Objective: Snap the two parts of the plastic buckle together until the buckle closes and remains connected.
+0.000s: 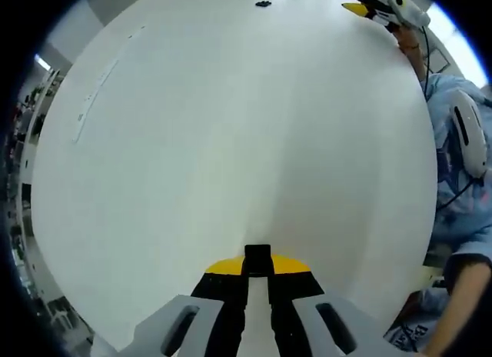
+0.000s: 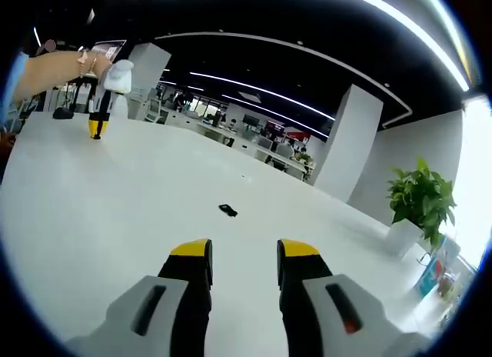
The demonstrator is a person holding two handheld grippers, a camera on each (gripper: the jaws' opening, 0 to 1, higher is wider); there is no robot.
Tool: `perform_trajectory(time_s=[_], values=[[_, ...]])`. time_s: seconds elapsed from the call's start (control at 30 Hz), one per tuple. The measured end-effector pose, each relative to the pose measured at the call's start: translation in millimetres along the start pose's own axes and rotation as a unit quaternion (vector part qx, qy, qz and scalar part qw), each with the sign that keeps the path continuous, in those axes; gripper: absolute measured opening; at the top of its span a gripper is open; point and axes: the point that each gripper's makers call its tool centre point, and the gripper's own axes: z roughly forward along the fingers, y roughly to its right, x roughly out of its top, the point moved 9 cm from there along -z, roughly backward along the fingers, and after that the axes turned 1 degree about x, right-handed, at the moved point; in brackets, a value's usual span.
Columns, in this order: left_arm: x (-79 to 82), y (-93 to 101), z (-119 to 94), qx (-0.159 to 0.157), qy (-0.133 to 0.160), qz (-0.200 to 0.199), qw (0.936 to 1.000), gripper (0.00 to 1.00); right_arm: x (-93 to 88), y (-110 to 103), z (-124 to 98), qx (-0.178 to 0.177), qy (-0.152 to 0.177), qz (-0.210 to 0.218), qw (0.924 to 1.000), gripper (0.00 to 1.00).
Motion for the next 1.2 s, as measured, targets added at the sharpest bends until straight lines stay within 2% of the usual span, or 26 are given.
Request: perform_trajectory(time_s=[0.73,1.2], values=[[-1.3,39.7,1.4,0.001,-0.006,0.034,0.9994,0.08,-0.8,-2.1,-0.2,0.002,0.000,-0.001,1.0000,0.34],[-7.3,61.4,1.0,-0.005,-0.005,0.034,0.9994,0.08,-0.6,-3.2,-0.5,0.000,-0.002,0.000,1.0000,0.33]])
